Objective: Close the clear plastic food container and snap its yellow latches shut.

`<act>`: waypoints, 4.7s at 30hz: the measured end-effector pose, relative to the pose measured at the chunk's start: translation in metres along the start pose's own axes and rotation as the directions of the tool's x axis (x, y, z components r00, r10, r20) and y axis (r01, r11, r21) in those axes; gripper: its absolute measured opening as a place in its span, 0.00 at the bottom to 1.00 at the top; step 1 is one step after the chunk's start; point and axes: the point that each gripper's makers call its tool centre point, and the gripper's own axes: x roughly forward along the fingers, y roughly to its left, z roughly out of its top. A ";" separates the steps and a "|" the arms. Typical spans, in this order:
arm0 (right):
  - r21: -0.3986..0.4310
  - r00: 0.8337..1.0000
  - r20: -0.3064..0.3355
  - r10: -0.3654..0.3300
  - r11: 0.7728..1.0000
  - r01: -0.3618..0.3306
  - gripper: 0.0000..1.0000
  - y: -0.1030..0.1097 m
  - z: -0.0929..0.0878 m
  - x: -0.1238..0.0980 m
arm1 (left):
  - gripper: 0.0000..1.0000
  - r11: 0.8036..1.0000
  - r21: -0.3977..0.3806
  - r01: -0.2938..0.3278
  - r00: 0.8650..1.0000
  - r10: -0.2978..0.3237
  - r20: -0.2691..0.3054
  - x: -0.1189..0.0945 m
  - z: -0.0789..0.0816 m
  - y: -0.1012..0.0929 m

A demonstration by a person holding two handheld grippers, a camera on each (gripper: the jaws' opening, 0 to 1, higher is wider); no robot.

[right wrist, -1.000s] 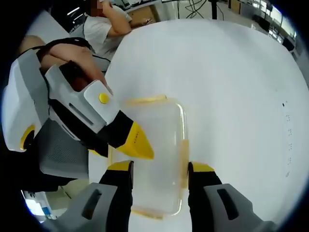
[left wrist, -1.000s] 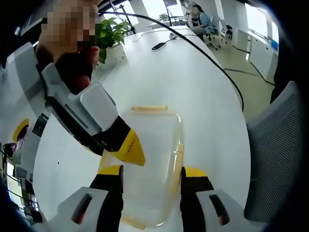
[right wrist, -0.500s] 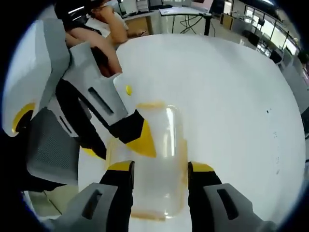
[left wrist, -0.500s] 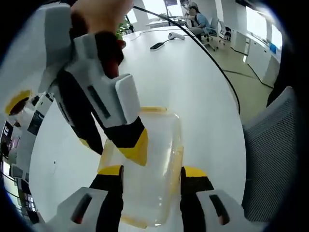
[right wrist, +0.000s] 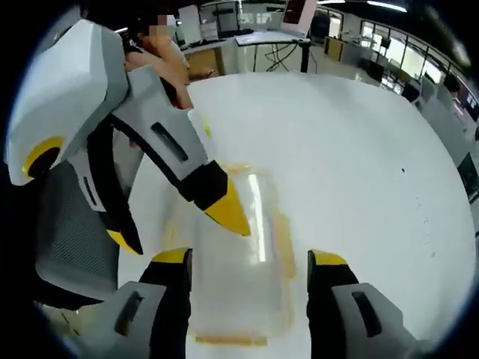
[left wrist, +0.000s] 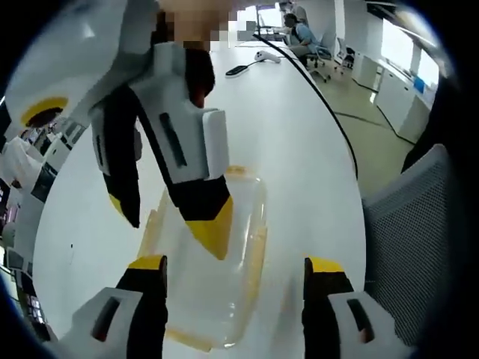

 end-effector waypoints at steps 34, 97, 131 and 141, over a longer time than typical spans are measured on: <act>-0.060 0.996 -0.070 -0.055 0.997 0.051 0.98 0.021 -0.031 -0.012 | 0.94 1.000 -0.001 0.012 0.997 -0.012 -0.073 -0.007 -0.017 0.018; -0.125 0.975 -0.197 -0.099 0.989 0.075 0.76 0.015 -0.060 -0.001 | 0.76 0.991 0.129 0.028 0.976 0.001 -0.220 0.014 -0.047 0.037; -0.171 0.976 -0.200 -0.083 0.984 0.048 0.76 0.013 -0.016 0.028 | 0.77 0.998 0.069 -0.009 0.968 0.026 -0.249 -0.011 -0.092 0.047; -0.155 0.977 -0.193 -0.094 0.986 0.065 0.76 0.009 0.000 0.038 | 0.77 0.996 0.084 0.002 0.968 0.019 -0.250 -0.019 -0.108 0.057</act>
